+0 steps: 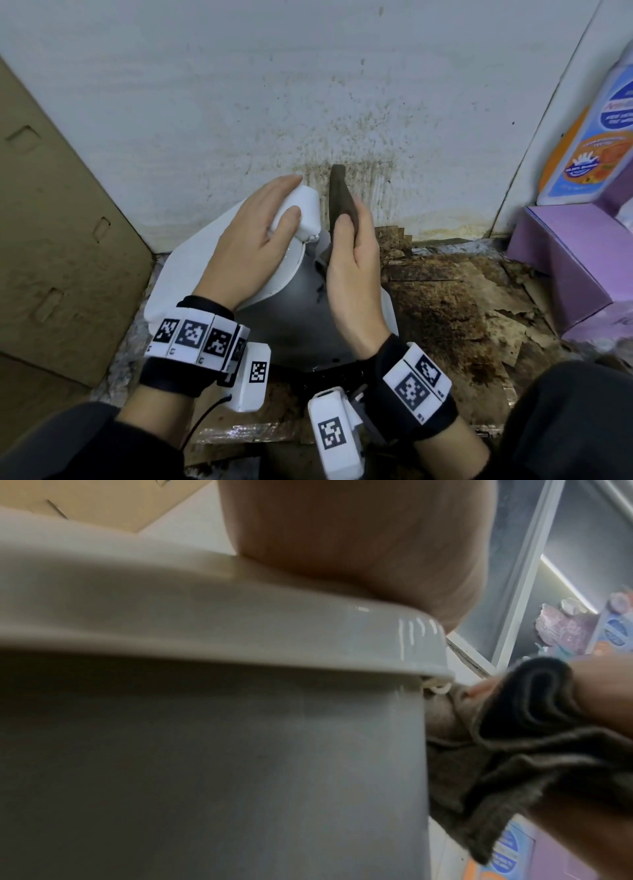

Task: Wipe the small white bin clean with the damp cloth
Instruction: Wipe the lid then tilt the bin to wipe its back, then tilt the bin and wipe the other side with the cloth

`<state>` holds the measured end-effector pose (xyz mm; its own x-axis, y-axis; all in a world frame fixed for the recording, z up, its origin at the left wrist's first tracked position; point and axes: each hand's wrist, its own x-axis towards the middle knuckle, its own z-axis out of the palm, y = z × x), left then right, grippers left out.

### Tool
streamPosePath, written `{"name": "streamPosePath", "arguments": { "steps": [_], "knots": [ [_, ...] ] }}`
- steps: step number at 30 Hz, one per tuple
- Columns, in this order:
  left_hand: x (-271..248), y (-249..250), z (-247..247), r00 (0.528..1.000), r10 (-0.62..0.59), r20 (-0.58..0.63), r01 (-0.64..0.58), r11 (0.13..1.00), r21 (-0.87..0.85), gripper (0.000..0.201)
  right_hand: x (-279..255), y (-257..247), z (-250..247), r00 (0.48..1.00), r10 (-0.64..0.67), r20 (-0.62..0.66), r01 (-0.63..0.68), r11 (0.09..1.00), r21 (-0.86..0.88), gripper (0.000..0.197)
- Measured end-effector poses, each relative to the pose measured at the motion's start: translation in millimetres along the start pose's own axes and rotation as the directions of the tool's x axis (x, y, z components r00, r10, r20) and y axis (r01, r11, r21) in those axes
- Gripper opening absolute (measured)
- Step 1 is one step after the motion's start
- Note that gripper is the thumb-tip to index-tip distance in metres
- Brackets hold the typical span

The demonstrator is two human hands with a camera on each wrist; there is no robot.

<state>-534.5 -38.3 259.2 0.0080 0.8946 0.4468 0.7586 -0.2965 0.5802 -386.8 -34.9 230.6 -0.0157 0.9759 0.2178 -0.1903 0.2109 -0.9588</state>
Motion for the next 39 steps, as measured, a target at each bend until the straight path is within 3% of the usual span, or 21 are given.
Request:
{"name": "streamPosePath", "arguments": {
  "steps": [5,8,10,14,19,21,23,24,26,28,30,32,34,37,39],
  "knots": [
    [-2.0,5.6,7.5,0.999,-0.018,0.039,0.02,0.999,-0.034,0.05,5.8,-12.3,0.1,0.992,-0.033,0.125,0.046,0.994,-0.098,0.042],
    [-2.4,8.0,13.1,0.988,0.148,0.046,-0.153,0.982,0.115,0.057,9.8,-15.1,-6.5,0.986,-0.04,0.164,0.073,0.978,-0.198,0.045],
    [-2.4,9.7,20.8,0.981,0.189,0.05,-0.194,0.971,0.139,0.058,10.9,-16.2,-13.1,0.986,-0.048,0.161,0.09,0.961,-0.263,0.046],
    [4.2,32.5,33.1,0.998,-0.066,0.005,0.066,0.987,-0.148,0.048,12.0,-16.7,-28.9,0.988,-0.059,0.14,0.104,0.934,-0.341,0.048],
    [9.5,54.7,46.7,0.989,-0.088,-0.117,0.045,0.943,-0.328,0.038,15.0,-16.7,-60.9,0.994,-0.065,0.087,0.095,0.913,-0.397,0.051],
    [14.0,63.6,48.3,0.955,-0.252,-0.158,0.133,0.836,-0.532,0.033,16.3,-15.1,-74.8,0.995,-0.065,0.074,0.089,0.915,-0.394,0.053],
    [19.6,65.7,47.7,0.878,-0.457,-0.14,0.244,0.68,-0.691,0.03,17.7,-13.7,-87.2,0.995,-0.063,0.072,0.086,0.926,-0.367,0.056],
    [20.9,63.3,47.4,0.846,-0.517,-0.128,0.292,0.651,-0.701,0.03,19.0,-12.5,-93.3,0.996,-0.06,0.072,0.082,0.929,-0.361,0.057],
    [17.2,53.9,46.4,0.845,-0.515,-0.144,0.344,0.729,-0.592,0.03,22.5,-10.3,-105.8,0.996,-0.056,0.075,0.081,0.924,-0.374,0.054],
    [7.0,40.1,43.5,0.897,-0.408,-0.168,0.33,0.873,-0.359,0.031,26.1,-8.3,-118.7,0.995,-0.057,0.077,0.082,0.916,-0.392,0.051],
    [-4.7,22.0,38.7,0.94,-0.303,-0.158,0.297,0.953,-0.062,0.035,29.8,-4.3,-130.8,0.997,-0.037,0.067,0.062,0.908,-0.414,0.05],
    [-15.0,3.5,32.3,0.943,-0.297,-0.15,0.321,0.93,0.179,0.041,33.3,1.0,-141.1,0.998,-0.024,0.052,0.044,0.905,-0.423,0.051],
    [-22.4,-9.1,25.5,0.904,-0.407,-0.129,0.427,0.853,0.299,0.05,36.8,5.6,-151.1,0.999,-0.013,0.043,0.03,0.908,-0.417,0.056],
    [-33.0,-23.0,19.7,0.817,-0.576,-0.001,0.558,0.791,0.251,0.075,42.4,8.6,-165.5,0.999,0.013,0.029,0.001,0.899,-0.438,0.06],
    [-39.9,-27.7,17.1,0.782,-0.613,0.114,0.593,0.787,0.171,0.087,48.6,8.5,-172.8,0.999,0.035,0.004,-0.03,0.896,-0.443,0.058]
  ]
}}
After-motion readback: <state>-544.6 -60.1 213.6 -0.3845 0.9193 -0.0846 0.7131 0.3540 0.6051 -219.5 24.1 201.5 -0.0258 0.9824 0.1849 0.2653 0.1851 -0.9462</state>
